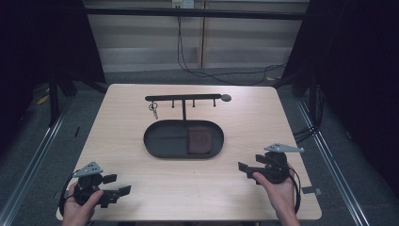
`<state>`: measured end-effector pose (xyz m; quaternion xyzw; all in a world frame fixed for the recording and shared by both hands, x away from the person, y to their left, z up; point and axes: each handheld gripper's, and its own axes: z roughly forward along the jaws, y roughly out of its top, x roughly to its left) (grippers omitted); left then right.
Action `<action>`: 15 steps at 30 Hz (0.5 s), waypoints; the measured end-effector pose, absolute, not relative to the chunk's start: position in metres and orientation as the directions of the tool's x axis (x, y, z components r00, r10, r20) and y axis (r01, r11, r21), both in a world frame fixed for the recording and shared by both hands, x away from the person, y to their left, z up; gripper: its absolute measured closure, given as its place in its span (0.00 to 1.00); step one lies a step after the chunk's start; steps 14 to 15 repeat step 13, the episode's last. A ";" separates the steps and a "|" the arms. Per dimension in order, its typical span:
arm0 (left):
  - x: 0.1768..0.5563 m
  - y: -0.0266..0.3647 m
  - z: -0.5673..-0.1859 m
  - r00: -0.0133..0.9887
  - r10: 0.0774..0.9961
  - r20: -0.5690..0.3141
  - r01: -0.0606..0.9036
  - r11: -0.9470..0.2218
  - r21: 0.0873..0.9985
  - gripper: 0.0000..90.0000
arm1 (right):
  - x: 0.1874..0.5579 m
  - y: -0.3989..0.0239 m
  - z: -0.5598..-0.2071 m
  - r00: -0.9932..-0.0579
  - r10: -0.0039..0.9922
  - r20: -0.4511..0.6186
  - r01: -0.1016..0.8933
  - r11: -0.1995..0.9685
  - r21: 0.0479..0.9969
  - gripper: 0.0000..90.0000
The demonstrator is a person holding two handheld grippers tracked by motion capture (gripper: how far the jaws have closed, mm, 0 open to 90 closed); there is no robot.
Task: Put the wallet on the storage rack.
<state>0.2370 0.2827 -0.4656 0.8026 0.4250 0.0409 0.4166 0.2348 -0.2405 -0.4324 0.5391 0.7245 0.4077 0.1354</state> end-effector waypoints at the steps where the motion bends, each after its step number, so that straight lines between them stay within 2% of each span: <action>1: 0.237 0.283 -0.465 0.637 0.715 -0.286 0.647 -0.296 0.703 0.22 | 0.232 -0.242 -0.434 -0.384 0.892 0.239 0.669 0.090 0.738 0.21; 10: 0.236 0.283 -0.465 0.632 0.713 -0.304 0.654 -0.280 0.702 0.22 | 0.202 -0.253 -0.458 -0.350 0.908 0.230 0.677 0.076 0.732 0.21; 15: 0.237 0.284 -0.466 0.630 0.714 -0.306 0.658 -0.281 0.699 0.22 | 0.201 -0.255 -0.469 -0.344 0.914 0.214 0.713 0.105 0.694 0.21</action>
